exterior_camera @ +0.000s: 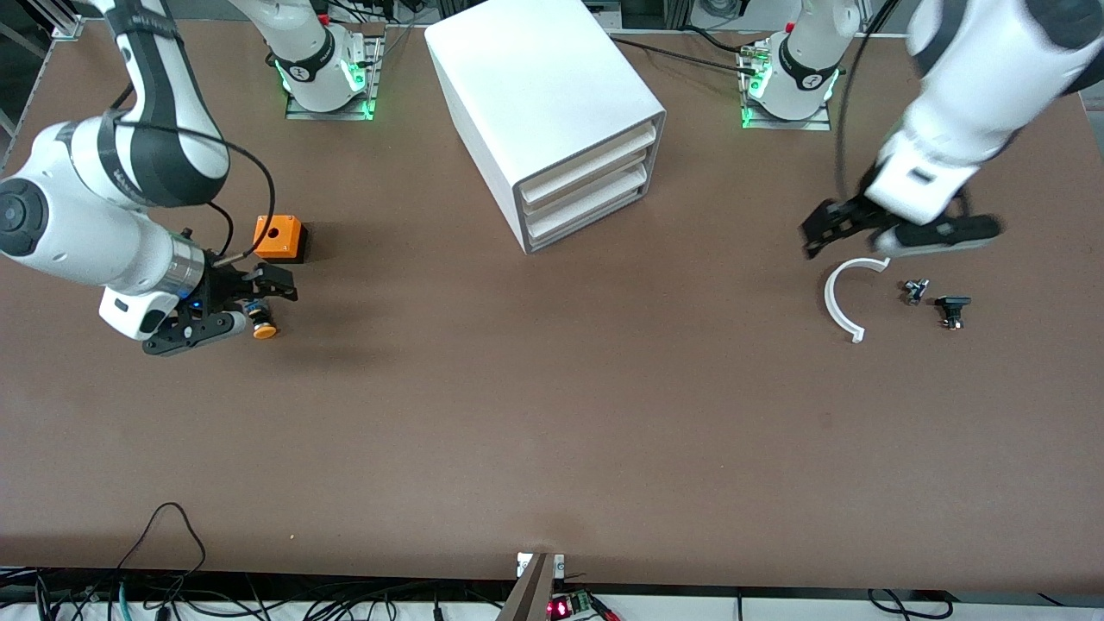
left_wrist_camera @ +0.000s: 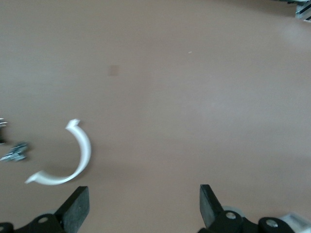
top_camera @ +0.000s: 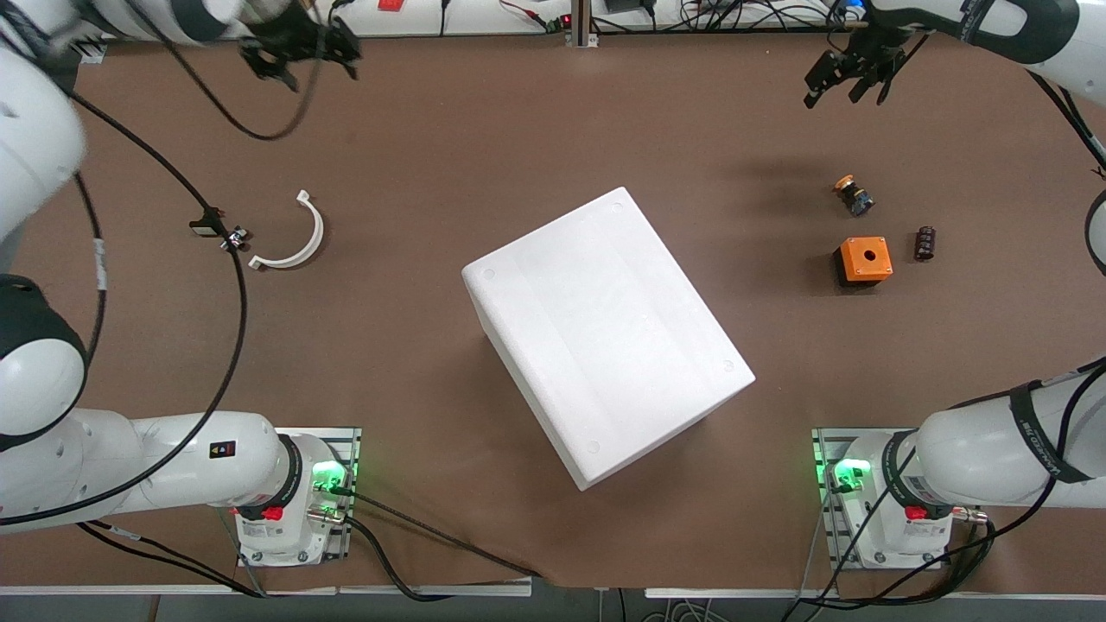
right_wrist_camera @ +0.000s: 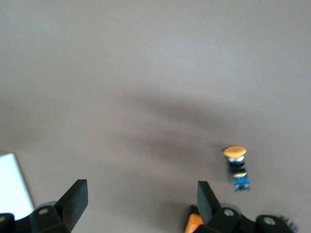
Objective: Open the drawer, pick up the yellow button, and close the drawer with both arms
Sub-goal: 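Place the yellow button on the table with the right gripper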
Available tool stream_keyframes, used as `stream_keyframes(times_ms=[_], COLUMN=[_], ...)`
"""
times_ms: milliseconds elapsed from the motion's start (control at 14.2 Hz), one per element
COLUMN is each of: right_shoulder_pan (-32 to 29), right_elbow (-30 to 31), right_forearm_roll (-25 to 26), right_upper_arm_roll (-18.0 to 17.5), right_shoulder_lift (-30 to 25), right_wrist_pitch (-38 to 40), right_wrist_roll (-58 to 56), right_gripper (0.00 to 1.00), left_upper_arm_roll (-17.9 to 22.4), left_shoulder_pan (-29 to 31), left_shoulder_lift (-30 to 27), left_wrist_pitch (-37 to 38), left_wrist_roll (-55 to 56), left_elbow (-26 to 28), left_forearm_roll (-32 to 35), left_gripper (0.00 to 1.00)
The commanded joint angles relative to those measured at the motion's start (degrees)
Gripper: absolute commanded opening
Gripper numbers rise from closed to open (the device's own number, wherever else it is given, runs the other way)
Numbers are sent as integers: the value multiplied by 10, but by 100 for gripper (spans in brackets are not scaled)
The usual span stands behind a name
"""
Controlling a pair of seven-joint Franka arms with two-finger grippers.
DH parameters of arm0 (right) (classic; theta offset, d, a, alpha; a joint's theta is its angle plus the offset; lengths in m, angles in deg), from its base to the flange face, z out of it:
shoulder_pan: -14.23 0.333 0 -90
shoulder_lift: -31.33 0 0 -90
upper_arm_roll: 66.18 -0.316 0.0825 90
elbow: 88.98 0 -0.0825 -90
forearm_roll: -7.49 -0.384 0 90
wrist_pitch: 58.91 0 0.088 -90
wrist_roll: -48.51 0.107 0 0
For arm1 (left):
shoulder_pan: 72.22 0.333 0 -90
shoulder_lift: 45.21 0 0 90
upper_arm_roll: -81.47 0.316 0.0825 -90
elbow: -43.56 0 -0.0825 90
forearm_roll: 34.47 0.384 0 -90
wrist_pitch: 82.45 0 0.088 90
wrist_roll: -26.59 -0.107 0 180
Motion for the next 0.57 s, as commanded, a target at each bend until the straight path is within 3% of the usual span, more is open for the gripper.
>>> stream_keyframes(times_ms=[0,71,283,495], right_shoulder_pan=[13,20,25,48], right_elbow=[-127,-167,-176,-176], right_forearm_roll=[16,39,141,156], right_upper_arm_roll=[-17,-17,-10,72], right_shoulder_lift=[-6,-5,-25,-45], right_wrist_pitch=[143,177,181,180], right_wrist_roll=[118,131,129,126], right_gripper=[100,100,100,100], left_upper_arm_roll=[49,56,58,59], left_shoulder_pan=[-4,-4,1,4], left_shoulder_lift=[7,7,18,20], left_wrist_pitch=[105,130,154,155], left_wrist_roll=[-71,-74,-75,-78], left_elbow=[-83,-96,-121,-125], left_forearm_roll=[2,2,2,2], left_gripper=[100,100,100,100])
